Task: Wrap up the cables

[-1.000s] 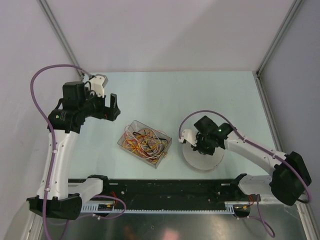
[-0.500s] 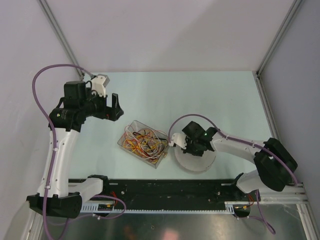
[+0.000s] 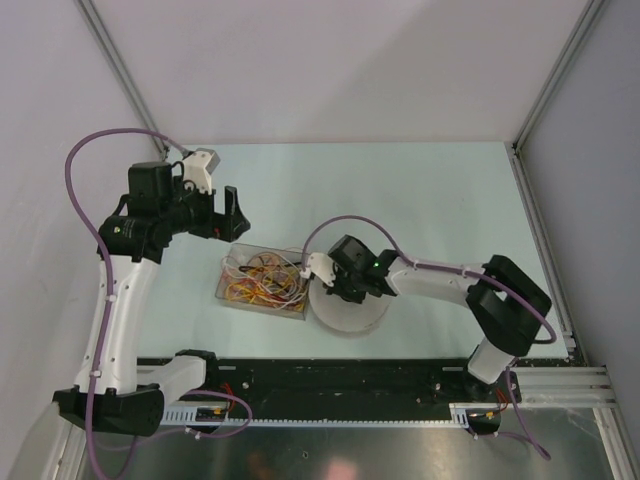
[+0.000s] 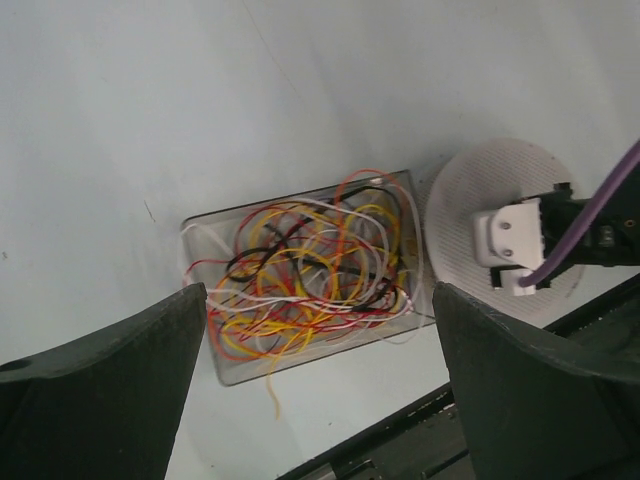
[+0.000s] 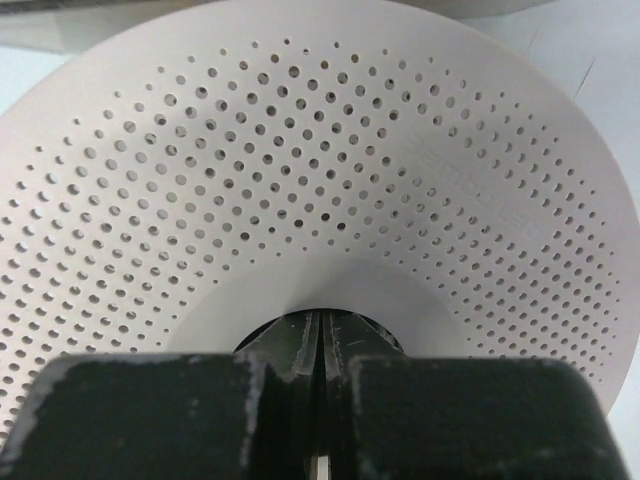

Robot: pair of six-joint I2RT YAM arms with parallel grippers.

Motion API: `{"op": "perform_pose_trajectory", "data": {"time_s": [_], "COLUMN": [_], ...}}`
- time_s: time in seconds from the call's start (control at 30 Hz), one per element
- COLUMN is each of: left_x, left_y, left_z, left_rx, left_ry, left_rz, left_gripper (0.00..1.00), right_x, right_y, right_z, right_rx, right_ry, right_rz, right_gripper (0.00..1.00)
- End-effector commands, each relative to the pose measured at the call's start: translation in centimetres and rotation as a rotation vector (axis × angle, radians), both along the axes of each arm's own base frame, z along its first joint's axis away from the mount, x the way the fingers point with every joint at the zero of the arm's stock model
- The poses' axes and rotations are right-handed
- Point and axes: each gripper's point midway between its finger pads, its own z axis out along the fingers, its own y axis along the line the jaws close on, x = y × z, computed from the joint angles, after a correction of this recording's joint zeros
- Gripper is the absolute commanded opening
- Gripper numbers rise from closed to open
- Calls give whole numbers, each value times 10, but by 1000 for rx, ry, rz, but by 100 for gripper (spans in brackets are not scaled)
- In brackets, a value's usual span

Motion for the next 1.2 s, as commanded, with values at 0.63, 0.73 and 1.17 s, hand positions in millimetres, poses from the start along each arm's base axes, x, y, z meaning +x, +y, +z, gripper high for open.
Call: {"op": "perform_pose_trajectory", "data": {"time_s": [0.63, 0.73, 1.17], "left_x": [26, 32, 28], "left_y": [14, 19, 19], "left_z": [7, 2, -8], "left_rx": [-49, -17, 67], "left_ry": [8, 8, -15], "left_rz": [214, 219, 108], "left_gripper": [99, 99, 100], "right_x": [91, 90, 99], "right_y": [64, 42, 48], "right_z": [4, 7, 108], "right_rx": [86, 65, 267], "right_ry": [-48, -2, -167], "right_rz": [-125, -154, -177], "right_gripper": [0, 0, 10]}}
